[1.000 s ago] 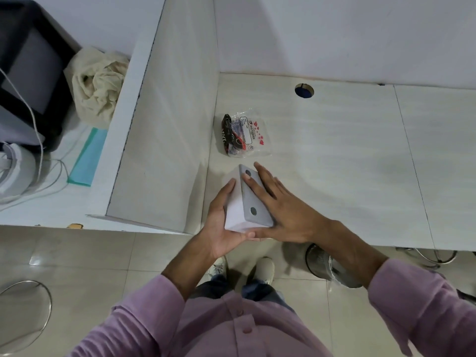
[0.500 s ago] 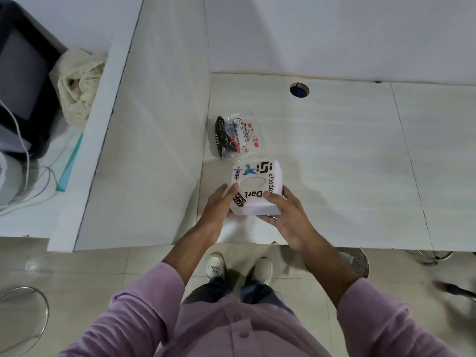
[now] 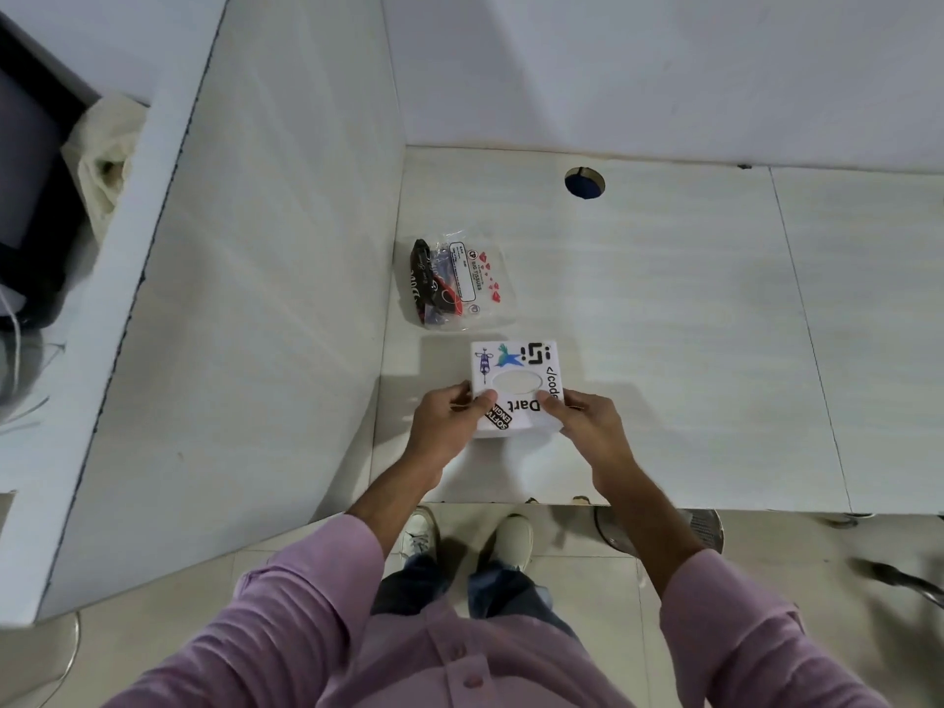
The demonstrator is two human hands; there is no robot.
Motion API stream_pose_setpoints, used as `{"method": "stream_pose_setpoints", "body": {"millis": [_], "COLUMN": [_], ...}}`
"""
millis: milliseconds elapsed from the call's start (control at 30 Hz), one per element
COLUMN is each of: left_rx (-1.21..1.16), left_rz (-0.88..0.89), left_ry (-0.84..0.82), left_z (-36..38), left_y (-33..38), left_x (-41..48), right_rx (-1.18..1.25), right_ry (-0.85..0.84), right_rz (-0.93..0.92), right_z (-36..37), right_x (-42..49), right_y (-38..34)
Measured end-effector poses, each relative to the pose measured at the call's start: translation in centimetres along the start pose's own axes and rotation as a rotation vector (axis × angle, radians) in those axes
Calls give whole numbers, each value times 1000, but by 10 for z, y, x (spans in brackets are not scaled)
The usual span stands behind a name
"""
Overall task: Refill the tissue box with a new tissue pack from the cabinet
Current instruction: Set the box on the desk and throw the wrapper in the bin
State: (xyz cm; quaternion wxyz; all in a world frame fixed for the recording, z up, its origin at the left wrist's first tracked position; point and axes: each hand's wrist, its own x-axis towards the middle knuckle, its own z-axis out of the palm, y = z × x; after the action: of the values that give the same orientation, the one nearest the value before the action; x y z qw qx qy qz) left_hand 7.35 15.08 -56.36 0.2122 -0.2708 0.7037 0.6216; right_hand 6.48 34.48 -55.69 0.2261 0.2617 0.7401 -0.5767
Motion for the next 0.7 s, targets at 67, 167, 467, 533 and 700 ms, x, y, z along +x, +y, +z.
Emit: {"method": "stream_pose_setpoints", "body": {"millis": [67,167,467,533,700], "left_rx": [83,154,-29,-113,-260], "left_rz": [23,38,5,-6,35], "left_ry": [-12,-26,336,420,481], "left_z": [7,15,1,-7,-24], "left_y": [4,5,14,17,18], "left_x": [-2,3,27,32,32], "right_rx": [-40,-112,-624,-858,-1406], "right_ry": [44,107,60,-165,-389], "right_rz": [-23,-40,-663,-710,-583], "right_z": [-4,-7,34,65,122], "right_x": [2,7,47,60,86], "right_y": [0,-2,-64,-87,-103]}}
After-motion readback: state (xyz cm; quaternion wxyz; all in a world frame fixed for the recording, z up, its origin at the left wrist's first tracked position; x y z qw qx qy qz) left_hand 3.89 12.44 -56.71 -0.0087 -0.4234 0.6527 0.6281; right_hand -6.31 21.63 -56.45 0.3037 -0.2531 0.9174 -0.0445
